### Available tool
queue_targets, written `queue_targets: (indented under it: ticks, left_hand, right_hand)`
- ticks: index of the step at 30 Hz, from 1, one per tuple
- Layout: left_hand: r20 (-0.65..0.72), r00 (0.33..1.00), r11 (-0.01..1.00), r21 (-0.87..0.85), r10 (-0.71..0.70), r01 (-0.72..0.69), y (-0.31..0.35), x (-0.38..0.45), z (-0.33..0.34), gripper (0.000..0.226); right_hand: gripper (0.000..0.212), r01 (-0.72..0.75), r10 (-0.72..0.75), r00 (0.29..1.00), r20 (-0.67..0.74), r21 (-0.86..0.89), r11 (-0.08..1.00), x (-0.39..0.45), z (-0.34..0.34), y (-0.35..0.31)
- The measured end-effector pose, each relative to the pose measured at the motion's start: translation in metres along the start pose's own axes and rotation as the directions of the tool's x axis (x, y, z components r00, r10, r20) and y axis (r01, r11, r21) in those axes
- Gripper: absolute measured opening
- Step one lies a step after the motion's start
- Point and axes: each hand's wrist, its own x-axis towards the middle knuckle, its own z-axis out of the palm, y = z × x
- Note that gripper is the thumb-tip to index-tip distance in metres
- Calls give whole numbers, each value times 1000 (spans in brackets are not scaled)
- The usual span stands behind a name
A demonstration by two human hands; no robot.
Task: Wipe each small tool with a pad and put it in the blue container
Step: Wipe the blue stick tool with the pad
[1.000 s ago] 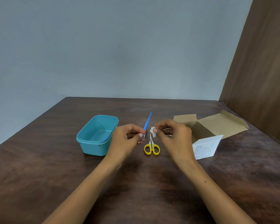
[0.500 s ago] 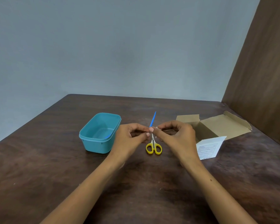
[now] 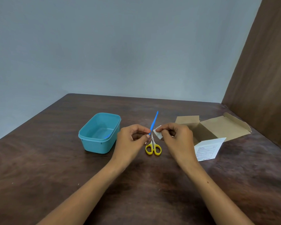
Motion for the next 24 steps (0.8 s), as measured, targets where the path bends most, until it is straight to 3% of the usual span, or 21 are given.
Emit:
queue_targets:
  ticks: [4,11,18,24]
  left_hand:
    - [11,999,980,-194,-43,44,2,-2,0,14]
    - [39,995,942,-319,-96,103,1,-2,-2,16]
    - [-24,998,928,-370,-57,44,2,0,-3,19]
    - [-33,999,938,-346,-42,28,3,1,-5,21]
  right_hand:
    - [10,47,-48,999,-19,-66,997,-1,0,3]
    - [31,2,6,997,-81,100,995,-4,-1,-3]
    - [16,-234,212,972,99,455,859,-2,3,-3]
    - [26,-248,175,967,184,537,806,-3,-1,-4]
